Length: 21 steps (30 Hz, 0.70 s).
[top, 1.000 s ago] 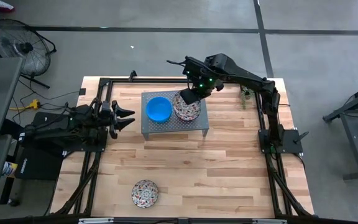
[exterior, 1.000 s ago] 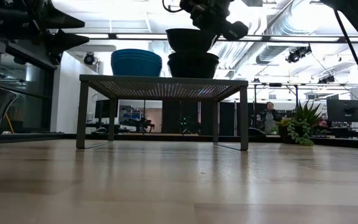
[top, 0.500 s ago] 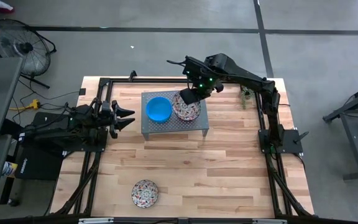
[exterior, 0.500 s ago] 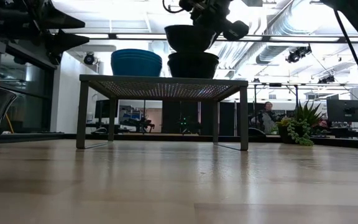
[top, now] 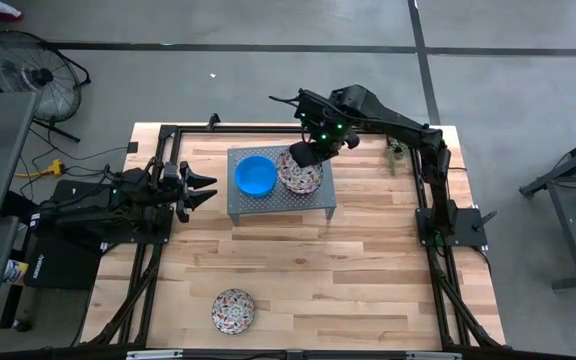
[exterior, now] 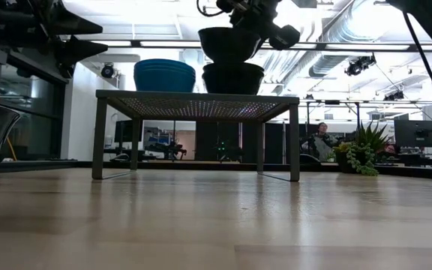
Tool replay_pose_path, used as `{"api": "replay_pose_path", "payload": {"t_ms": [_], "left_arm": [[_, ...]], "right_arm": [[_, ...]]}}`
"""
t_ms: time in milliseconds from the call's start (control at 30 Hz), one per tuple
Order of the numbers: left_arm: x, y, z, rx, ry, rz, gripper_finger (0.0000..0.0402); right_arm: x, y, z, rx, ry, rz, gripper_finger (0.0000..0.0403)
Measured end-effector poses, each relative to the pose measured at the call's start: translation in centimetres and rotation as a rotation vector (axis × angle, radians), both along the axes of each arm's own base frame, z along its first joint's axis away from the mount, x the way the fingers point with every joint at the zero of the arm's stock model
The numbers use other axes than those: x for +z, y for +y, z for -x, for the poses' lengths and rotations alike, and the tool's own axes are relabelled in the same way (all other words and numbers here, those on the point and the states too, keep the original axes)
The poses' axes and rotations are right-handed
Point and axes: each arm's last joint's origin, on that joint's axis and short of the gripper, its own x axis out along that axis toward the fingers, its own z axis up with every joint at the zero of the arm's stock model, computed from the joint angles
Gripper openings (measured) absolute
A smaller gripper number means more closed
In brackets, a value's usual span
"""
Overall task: Pick & Place Mini bowls
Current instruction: Stack the white bowl on top of the white bowls on the shelf
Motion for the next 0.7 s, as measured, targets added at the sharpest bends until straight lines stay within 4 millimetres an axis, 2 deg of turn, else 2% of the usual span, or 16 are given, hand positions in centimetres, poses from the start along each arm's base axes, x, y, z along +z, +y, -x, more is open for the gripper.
{"api": "replay_pose_path", "payload": {"t_ms": [700], "left_arm": [[0.03,0.0,0.01,-0.001,-0.002,0.005,0.019]], "right_arm": [[-0.95,-0.65,-0.51,-0.004,0.021,-0.014,0.0001]]}}
